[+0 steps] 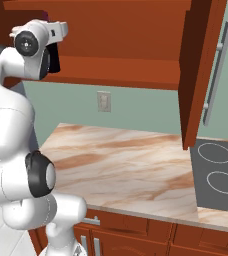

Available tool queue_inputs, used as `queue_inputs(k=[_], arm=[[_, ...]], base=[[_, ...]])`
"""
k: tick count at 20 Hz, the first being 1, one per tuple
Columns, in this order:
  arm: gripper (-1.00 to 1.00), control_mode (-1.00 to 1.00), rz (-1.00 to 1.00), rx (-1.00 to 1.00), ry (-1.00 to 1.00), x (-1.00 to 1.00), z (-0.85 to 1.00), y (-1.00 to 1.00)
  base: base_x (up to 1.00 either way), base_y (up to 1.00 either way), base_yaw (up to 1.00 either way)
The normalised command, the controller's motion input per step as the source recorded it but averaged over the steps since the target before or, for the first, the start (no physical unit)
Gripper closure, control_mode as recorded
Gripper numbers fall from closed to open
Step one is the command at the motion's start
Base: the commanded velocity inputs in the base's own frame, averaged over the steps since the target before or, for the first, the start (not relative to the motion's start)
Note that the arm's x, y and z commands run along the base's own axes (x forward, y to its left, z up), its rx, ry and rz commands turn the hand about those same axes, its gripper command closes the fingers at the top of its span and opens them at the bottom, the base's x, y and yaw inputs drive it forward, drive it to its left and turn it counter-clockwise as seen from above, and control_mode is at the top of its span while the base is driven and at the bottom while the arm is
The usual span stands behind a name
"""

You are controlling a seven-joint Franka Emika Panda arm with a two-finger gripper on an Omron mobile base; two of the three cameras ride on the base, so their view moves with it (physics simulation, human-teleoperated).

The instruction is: Get the candle and the wine from the cabinet and move them to the dining counter.

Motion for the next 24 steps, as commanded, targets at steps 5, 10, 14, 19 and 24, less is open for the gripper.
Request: queue_inputs(k=[5,10,14,19,24], arm=[[-1.0,-1.0,0.02,0.0,0.0,0.18,0.0,0.11],[-1.0,-1.0,0.01,0.0,0.02,0.16,0.0,0.07],[-1.0,-1.0,0.01,0.0,0.03,0.21,0.0,0.04],[-1.0,-1.0,0.01,0.0,0.03,0.23,0.0,0.03],[-1.0,-1.0,0.0,0.0,0.03,0.23,0.0,0.05]], base=[[0.0,0.0,0.0],[0.0,0.0,0.0],[0.0,0.0,0.0],[0.0,0.0,0.0],[0.0,0.0,0.0]])
